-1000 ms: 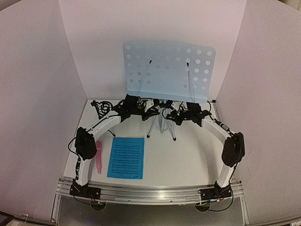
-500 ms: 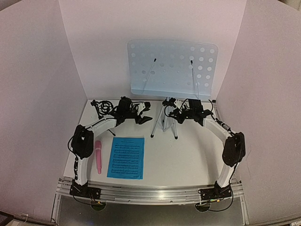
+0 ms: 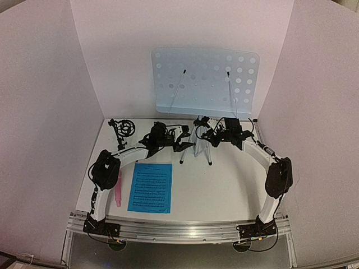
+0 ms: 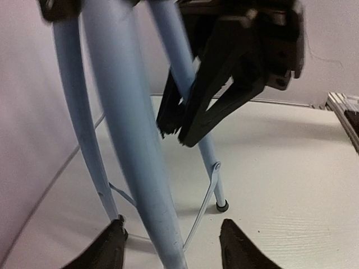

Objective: Set up the instrument practice props

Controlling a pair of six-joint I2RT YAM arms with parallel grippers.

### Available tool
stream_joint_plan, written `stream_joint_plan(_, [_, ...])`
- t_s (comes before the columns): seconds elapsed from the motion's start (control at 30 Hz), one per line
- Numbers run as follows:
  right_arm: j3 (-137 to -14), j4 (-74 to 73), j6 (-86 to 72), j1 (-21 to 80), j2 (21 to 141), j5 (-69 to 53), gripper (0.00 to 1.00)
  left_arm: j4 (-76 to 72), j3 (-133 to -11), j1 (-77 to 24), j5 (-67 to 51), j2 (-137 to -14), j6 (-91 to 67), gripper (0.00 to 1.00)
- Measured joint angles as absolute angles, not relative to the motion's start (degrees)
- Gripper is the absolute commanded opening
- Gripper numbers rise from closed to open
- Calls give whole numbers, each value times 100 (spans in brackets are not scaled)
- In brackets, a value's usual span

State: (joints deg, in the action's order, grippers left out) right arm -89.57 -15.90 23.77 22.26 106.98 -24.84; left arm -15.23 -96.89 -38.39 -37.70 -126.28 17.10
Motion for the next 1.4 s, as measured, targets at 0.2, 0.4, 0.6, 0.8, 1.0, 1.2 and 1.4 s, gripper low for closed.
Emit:
stream_joint_plan(0.2, [-8978,-1596,2342,2226,10715,-2471,0,-1643,-9856,-3879,-3575,-13039,1154,0])
stream_joint_plan(0.4, [-8981,-1608,2322,2203,10713,-2409,0,-1283,-10012,-3865,-3505,-13026,1154,0])
stream_joint_plan(0.6, [-9200,-2176,2653,2187,10711,-2403,0,-70,-10518,-3781,-3619,-13017,1717,0])
stream_joint_plan(0.8, [-9312,-2594,2892,2187,10711,-2567,0,593,-10652,-3737,-3747,-12947,2135,0])
stream_joint_plan(1.0, [-9290,-2686,3045,2188,10711,-2667,0,1066,-10772,-3713,-3687,-12909,2497,0])
stream_joint_plan(1.2, [-9113,-2594,3082,2200,10655,-2648,0,1406,-10855,-3683,-3583,-12890,2834,0])
stream_joint_plan(1.4, [-8962,-2486,3160,2257,10564,-2669,0,1706,-10878,-3628,-3587,-12809,3245,0])
